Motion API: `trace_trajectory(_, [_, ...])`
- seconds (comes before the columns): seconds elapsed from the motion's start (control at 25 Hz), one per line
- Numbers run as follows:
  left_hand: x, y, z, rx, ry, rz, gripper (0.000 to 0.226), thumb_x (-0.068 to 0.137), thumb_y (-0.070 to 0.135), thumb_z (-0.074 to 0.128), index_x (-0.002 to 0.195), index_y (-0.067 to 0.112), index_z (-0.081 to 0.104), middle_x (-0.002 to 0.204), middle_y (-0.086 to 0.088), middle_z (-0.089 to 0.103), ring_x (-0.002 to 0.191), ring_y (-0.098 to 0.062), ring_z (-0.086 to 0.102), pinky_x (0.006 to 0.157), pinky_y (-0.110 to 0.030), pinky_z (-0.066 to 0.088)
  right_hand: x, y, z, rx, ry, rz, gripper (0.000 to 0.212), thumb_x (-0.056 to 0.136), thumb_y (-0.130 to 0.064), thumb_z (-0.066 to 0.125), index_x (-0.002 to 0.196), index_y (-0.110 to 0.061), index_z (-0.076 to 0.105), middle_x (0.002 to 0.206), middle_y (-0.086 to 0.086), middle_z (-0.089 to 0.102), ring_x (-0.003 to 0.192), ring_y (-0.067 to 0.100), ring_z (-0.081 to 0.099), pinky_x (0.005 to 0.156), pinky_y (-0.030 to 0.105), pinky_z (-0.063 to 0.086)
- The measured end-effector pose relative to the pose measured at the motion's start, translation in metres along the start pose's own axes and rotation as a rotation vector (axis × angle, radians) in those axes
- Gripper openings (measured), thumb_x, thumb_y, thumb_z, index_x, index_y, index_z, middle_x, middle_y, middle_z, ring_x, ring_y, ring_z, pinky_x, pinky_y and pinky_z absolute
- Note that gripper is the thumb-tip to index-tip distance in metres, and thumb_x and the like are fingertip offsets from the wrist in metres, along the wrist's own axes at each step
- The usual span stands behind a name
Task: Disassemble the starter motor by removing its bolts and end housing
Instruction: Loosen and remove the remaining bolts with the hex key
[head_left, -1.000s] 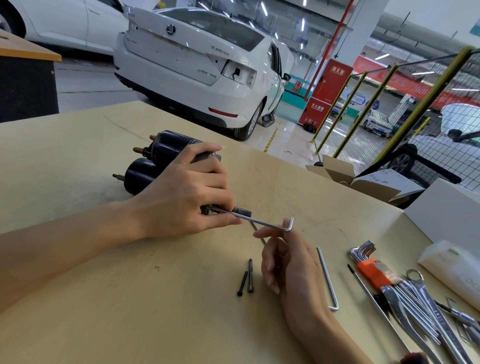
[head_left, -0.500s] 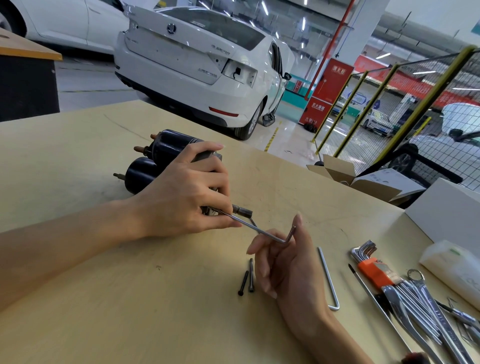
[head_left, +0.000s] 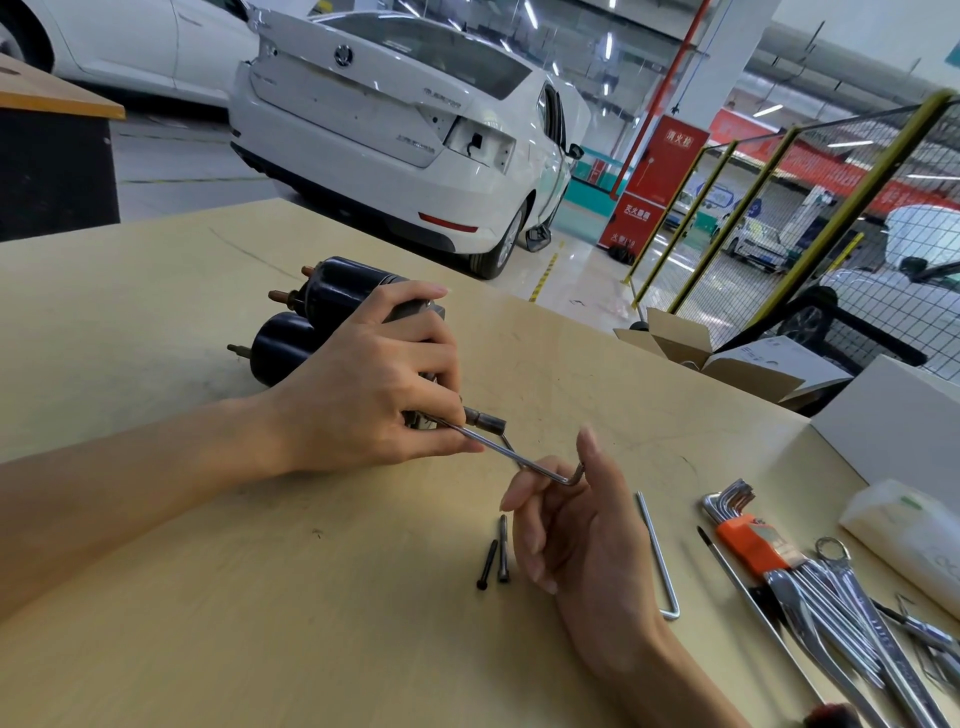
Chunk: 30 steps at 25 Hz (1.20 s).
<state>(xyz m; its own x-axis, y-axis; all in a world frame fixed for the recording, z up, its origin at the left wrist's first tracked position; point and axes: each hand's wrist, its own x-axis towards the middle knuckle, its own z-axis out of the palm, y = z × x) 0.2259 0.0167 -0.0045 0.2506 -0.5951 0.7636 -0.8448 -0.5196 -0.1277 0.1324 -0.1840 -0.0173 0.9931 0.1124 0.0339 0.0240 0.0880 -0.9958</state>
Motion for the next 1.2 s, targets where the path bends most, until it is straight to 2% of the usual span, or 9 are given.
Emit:
trace_trajectory(0.12, [0.0000, 0.0004, 0.0000, 0.001, 0.003, -0.003, 0.026, 0.089, 0.047, 0.068, 0.074, 0.029, 0.077, 0.078, 0.013, 0.065, 0.094, -0.009, 0.058, 0.116, -0.046, 0.027, -0.0017, 0.0006, -0.0010, -0.045, 0.020, -0.050, 0.052, 0.082, -0.054, 0.047, 0.062, -0.010, 0.066, 0.046, 0.006, 0.039, 0.038, 0.015, 0.037, 0.039, 0.021, 0.028])
trace_trajectory(0.24, [-0.0003, 0.0006, 0.0000, 0.003, 0.003, -0.002, 0.027, 0.090, 0.047, 0.066, 0.074, 0.029, 0.077, 0.078, 0.013, 0.065, 0.095, -0.009, 0.058, 0.116, -0.046, 0.027, -0.0031, 0.0008, 0.0002, -0.070, 0.011, -0.092, 0.039, 0.073, -0.048, 0.056, 0.066, -0.011, 0.067, 0.048, 0.004, 0.041, 0.039, 0.015, 0.037, 0.038, 0.021, 0.028])
trace_trajectory(0.36, [0.0001, 0.0003, 0.0007, 0.004, 0.007, -0.001, 0.027, 0.090, 0.048, 0.066, 0.073, 0.029, 0.076, 0.078, 0.013, 0.064, 0.094, -0.009, 0.058, 0.116, -0.046, 0.027, -0.0029, 0.0004, 0.0009, -0.063, 0.010, -0.124, 0.031, 0.068, -0.040, 0.059, 0.067, -0.010, 0.067, 0.048, 0.005, 0.040, 0.038, 0.015, 0.036, 0.038, 0.019, 0.027])
trace_trajectory(0.48, [0.0002, -0.0003, 0.0015, 0.010, 0.008, 0.000, 0.029, 0.090, 0.048, 0.065, 0.072, 0.028, 0.076, 0.078, 0.012, 0.064, 0.095, -0.010, 0.058, 0.116, -0.046, 0.027, -0.0031, 0.0004, 0.0003, -0.064, 0.017, -0.119, 0.021, 0.072, -0.027, 0.056, 0.066, -0.010, 0.068, 0.047, 0.005, 0.040, 0.037, 0.015, 0.035, 0.038, 0.018, 0.026])
trace_trajectory(0.68, [-0.0005, -0.0010, 0.0027, 0.023, 0.026, -0.001, 0.025, 0.089, 0.045, 0.070, 0.071, 0.027, 0.075, 0.077, 0.013, 0.063, 0.093, -0.009, 0.058, 0.116, -0.045, 0.027, -0.0037, 0.0002, -0.0005, -0.111, 0.031, -0.110, 0.025, 0.076, -0.017, 0.046, 0.071, -0.010, 0.069, 0.047, 0.007, 0.040, 0.038, 0.015, 0.035, 0.038, 0.017, 0.026])
trace_trajectory(0.84, [-0.0004, -0.0016, 0.0032, 0.036, 0.032, 0.000, 0.027, 0.090, 0.045, 0.070, 0.071, 0.026, 0.074, 0.076, 0.012, 0.063, 0.092, -0.010, 0.058, 0.115, -0.047, 0.030, -0.0026, 0.0026, -0.0020, -0.158, 0.057, -0.098, 0.036, 0.094, -0.003, 0.039, 0.079, -0.011, 0.071, 0.048, 0.007, 0.041, 0.038, 0.016, 0.036, 0.037, 0.017, 0.027])
trace_trajectory(1.2, [-0.0010, -0.0015, 0.0030, 0.030, 0.022, 0.006, 0.023, 0.088, 0.043, 0.072, 0.073, 0.026, 0.075, 0.077, 0.012, 0.065, 0.093, -0.010, 0.059, 0.115, -0.049, 0.030, -0.0016, 0.0034, -0.0010, -0.174, 0.079, -0.082, 0.038, 0.098, -0.004, 0.036, 0.087, -0.012, 0.071, 0.050, 0.007, 0.042, 0.040, 0.017, 0.037, 0.036, 0.020, 0.028])
